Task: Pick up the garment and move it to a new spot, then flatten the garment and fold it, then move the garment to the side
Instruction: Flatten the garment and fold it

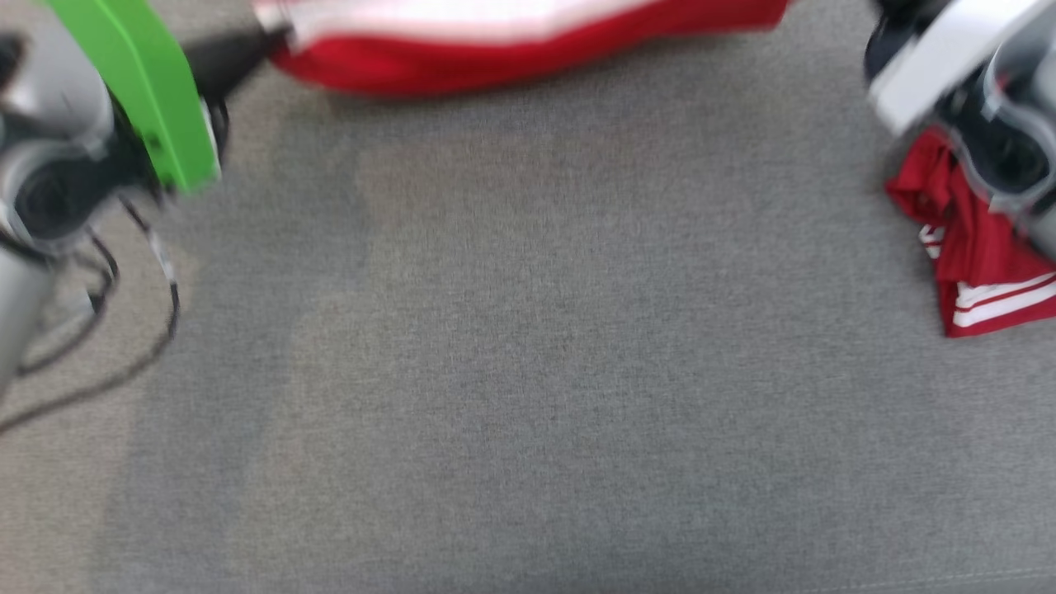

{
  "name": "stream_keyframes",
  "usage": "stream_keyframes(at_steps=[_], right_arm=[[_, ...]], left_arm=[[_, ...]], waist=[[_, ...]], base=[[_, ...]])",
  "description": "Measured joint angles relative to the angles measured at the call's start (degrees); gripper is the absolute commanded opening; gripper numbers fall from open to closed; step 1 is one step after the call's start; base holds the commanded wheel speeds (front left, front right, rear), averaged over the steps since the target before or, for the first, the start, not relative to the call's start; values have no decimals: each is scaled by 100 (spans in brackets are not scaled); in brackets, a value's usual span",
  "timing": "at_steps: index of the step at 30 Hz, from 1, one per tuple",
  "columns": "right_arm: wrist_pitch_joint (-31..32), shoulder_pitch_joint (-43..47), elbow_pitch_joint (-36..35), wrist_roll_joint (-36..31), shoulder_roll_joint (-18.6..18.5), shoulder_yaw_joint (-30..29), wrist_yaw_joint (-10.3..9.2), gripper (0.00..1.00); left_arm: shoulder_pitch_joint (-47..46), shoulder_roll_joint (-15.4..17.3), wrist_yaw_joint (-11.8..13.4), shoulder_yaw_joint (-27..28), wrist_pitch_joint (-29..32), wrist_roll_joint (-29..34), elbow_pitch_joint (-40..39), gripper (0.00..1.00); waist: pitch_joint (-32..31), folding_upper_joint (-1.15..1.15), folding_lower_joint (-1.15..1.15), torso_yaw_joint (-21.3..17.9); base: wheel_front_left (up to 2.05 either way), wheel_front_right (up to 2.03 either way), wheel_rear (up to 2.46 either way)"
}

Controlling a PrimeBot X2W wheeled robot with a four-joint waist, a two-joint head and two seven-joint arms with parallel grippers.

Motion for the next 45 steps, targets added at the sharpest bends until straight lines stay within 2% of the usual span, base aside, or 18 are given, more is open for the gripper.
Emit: stream_keyframes(at_steps=[7,10,13,18,24,31,38,45], right_arm=[[204,1174,-563,490,-483,781,-1,0],[224,1649,-936,893,-731,868,-1,0],[276,2134,-1369,1187,-1152,940,-1,0],[352,2763,-1822,1377,-1696,1023,1,0],[352,3243,-2183,1481,-2031,1069,3,0],[359,3175,-2187,1401,-1958,1000,3,0],[722,2334,-1668,1552,-1517,576,2,0],[1536,1257,-960,1556,-1203,302,2,0]], left_arm=[[1280,394,0,-560,162,-602,-646,0],[1708,603,1,-827,187,-714,-1098,0],[2234,853,1,-964,242,-1060,-1556,0],[2889,1324,1,-1059,248,-1483,-2112,0],[3423,1708,0,-1056,118,-1837,-2692,0],[3426,1752,57,-959,20,-1839,-2753,0],[2817,1394,249,-713,538,-2458,-2460,0],[2057,1058,479,-575,1158,-2773,-2121,0]], waist=[[-801,0,0,6],[-1163,0,0,5],[-1544,0,0,7],[-2105,0,0,16],[-2579,0,-1,48],[-2640,0,-1,191],[-2178,0,-1,313],[-1451,0,0,511]], base=[[0,0,0],[0,0,0],[0,0,0],[0,0,0],[0,0,0],[0,0,0],[0,0,0],[0,0,0]])
